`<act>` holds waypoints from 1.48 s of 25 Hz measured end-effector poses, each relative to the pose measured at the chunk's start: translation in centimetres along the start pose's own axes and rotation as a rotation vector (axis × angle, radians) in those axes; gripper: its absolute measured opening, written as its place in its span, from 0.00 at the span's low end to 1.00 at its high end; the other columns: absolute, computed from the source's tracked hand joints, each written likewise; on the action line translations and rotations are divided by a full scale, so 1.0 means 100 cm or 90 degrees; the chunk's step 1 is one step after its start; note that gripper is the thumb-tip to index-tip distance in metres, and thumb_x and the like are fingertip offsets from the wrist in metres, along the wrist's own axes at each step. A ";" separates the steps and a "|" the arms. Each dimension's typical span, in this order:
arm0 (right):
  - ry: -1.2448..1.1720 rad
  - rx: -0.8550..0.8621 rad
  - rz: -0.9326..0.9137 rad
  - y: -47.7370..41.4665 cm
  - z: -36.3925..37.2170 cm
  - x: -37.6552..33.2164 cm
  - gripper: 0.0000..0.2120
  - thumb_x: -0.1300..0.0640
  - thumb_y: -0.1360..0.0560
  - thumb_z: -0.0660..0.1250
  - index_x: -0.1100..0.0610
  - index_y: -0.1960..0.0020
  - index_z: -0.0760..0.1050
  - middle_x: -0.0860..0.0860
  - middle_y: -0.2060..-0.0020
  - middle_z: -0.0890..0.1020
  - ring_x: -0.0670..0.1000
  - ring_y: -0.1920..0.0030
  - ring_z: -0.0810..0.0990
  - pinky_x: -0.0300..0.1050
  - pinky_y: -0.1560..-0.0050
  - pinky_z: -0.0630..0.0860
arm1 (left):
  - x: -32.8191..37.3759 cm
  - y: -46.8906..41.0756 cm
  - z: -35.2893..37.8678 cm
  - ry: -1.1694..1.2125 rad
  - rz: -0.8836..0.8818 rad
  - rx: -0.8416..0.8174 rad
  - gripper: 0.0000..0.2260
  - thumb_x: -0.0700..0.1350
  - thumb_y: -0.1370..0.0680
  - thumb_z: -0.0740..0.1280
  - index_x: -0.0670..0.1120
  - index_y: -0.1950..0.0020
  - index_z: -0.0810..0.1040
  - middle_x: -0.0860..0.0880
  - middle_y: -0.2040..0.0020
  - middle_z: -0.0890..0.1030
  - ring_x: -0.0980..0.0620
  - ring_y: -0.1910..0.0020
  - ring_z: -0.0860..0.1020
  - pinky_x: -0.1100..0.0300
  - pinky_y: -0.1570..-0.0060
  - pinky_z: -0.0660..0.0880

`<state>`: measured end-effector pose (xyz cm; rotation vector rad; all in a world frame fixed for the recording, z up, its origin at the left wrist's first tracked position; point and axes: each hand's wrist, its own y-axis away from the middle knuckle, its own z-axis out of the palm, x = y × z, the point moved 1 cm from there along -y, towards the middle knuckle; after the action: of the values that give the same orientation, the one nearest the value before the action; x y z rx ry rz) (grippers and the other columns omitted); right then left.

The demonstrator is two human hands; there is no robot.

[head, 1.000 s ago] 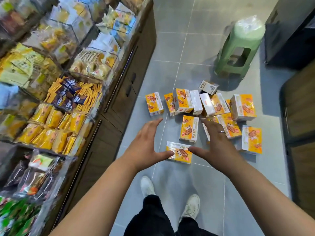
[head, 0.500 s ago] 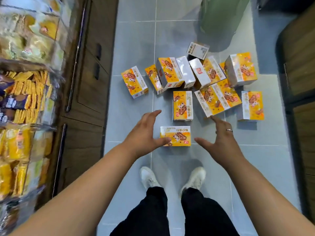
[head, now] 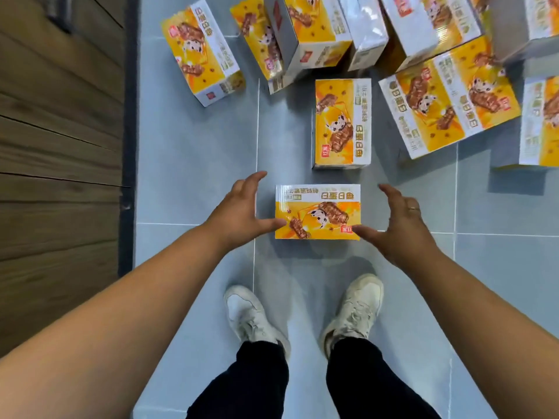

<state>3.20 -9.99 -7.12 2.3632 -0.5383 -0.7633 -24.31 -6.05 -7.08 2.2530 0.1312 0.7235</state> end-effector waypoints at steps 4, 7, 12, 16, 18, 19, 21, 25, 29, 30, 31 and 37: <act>0.018 -0.038 0.004 -0.078 0.068 0.034 0.46 0.46 0.33 0.77 0.43 0.24 0.53 0.56 0.29 0.63 0.60 0.32 0.69 0.55 0.38 0.71 | -0.048 -0.075 0.066 0.073 -0.051 -0.018 0.48 0.58 0.34 0.77 0.57 0.22 0.50 0.45 0.25 0.63 0.45 0.30 0.68 0.50 0.33 0.69; 0.015 -0.076 0.023 -0.127 0.103 0.052 0.52 0.51 0.34 0.79 0.43 0.23 0.47 0.58 0.29 0.62 0.61 0.34 0.70 0.55 0.37 0.71 | -0.066 -0.116 0.105 0.135 -0.084 -0.059 0.49 0.52 0.31 0.77 0.56 0.22 0.46 0.48 0.29 0.68 0.46 0.34 0.72 0.56 0.39 0.70; -0.005 -0.122 0.055 -0.173 0.139 0.071 0.62 0.55 0.37 0.81 0.41 0.23 0.37 0.58 0.29 0.64 0.62 0.32 0.69 0.58 0.37 0.71 | -0.078 -0.158 0.149 0.207 -0.097 -0.075 0.54 0.42 0.31 0.78 0.56 0.22 0.40 0.56 0.35 0.72 0.51 0.41 0.76 0.57 0.38 0.72; -0.035 -0.117 0.061 -0.169 0.135 0.071 0.59 0.57 0.38 0.81 0.40 0.23 0.43 0.57 0.32 0.67 0.61 0.35 0.72 0.58 0.39 0.73 | -0.071 -0.155 0.144 0.210 -0.098 -0.071 0.54 0.41 0.32 0.78 0.58 0.22 0.41 0.55 0.34 0.72 0.50 0.43 0.78 0.53 0.38 0.74; -0.037 -0.102 0.049 -0.154 0.121 0.065 0.56 0.56 0.38 0.81 0.41 0.24 0.46 0.57 0.32 0.68 0.60 0.36 0.72 0.58 0.38 0.74 | -0.061 -0.141 0.129 0.203 -0.086 -0.062 0.53 0.41 0.32 0.79 0.59 0.22 0.44 0.53 0.32 0.73 0.50 0.43 0.78 0.51 0.39 0.75; -0.038 -0.092 0.043 -0.144 0.110 0.061 0.55 0.56 0.38 0.81 0.41 0.25 0.47 0.57 0.32 0.68 0.60 0.36 0.73 0.58 0.38 0.74 | -0.054 -0.130 0.119 0.196 -0.083 -0.060 0.52 0.41 0.32 0.78 0.59 0.22 0.44 0.53 0.32 0.72 0.50 0.44 0.78 0.51 0.40 0.76; -0.046 -0.077 0.030 -0.120 0.086 0.047 0.54 0.55 0.38 0.82 0.41 0.26 0.49 0.57 0.34 0.69 0.59 0.38 0.74 0.59 0.38 0.74 | -0.036 -0.106 0.094 0.177 -0.075 -0.048 0.51 0.42 0.31 0.78 0.60 0.22 0.45 0.53 0.31 0.71 0.50 0.44 0.77 0.52 0.41 0.76; -0.063 -0.043 -0.003 -0.065 0.025 0.002 0.54 0.54 0.39 0.82 0.42 0.26 0.50 0.56 0.34 0.70 0.58 0.38 0.74 0.55 0.38 0.73 | 0.003 -0.050 0.031 0.130 -0.057 -0.014 0.51 0.46 0.32 0.78 0.65 0.24 0.45 0.49 0.32 0.72 0.45 0.42 0.77 0.46 0.40 0.75; -0.060 -0.006 -0.047 0.010 -0.061 -0.057 0.53 0.53 0.38 0.81 0.42 0.25 0.50 0.55 0.33 0.71 0.57 0.35 0.71 0.54 0.38 0.73 | 0.053 0.026 -0.048 0.120 -0.034 0.037 0.46 0.46 0.29 0.76 0.66 0.25 0.46 0.49 0.32 0.71 0.45 0.41 0.76 0.45 0.41 0.76; -0.060 0.006 -0.058 0.030 -0.080 -0.070 0.52 0.52 0.38 0.81 0.42 0.26 0.50 0.55 0.33 0.71 0.58 0.34 0.71 0.55 0.37 0.73 | 0.063 0.043 -0.065 0.123 -0.022 0.048 0.45 0.45 0.28 0.75 0.66 0.25 0.47 0.49 0.32 0.71 0.45 0.41 0.76 0.46 0.41 0.76; -0.055 0.018 -0.068 0.048 -0.097 -0.082 0.52 0.51 0.37 0.81 0.42 0.26 0.50 0.55 0.33 0.71 0.58 0.34 0.71 0.56 0.37 0.73 | 0.072 0.060 -0.081 0.126 -0.012 0.059 0.44 0.45 0.27 0.74 0.65 0.25 0.48 0.49 0.32 0.72 0.46 0.41 0.76 0.47 0.41 0.76; -0.052 0.092 -0.132 0.169 -0.207 -0.167 0.52 0.50 0.35 0.79 0.40 0.24 0.47 0.55 0.32 0.70 0.58 0.33 0.69 0.51 0.41 0.71 | 0.143 0.184 -0.187 0.134 0.037 0.165 0.43 0.47 0.27 0.73 0.67 0.25 0.46 0.46 0.32 0.71 0.45 0.40 0.76 0.54 0.40 0.70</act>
<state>0.45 -5.17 23.93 2.5597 -0.3972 -0.9464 -24.64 -2.98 22.66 2.4274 0.2766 1.0242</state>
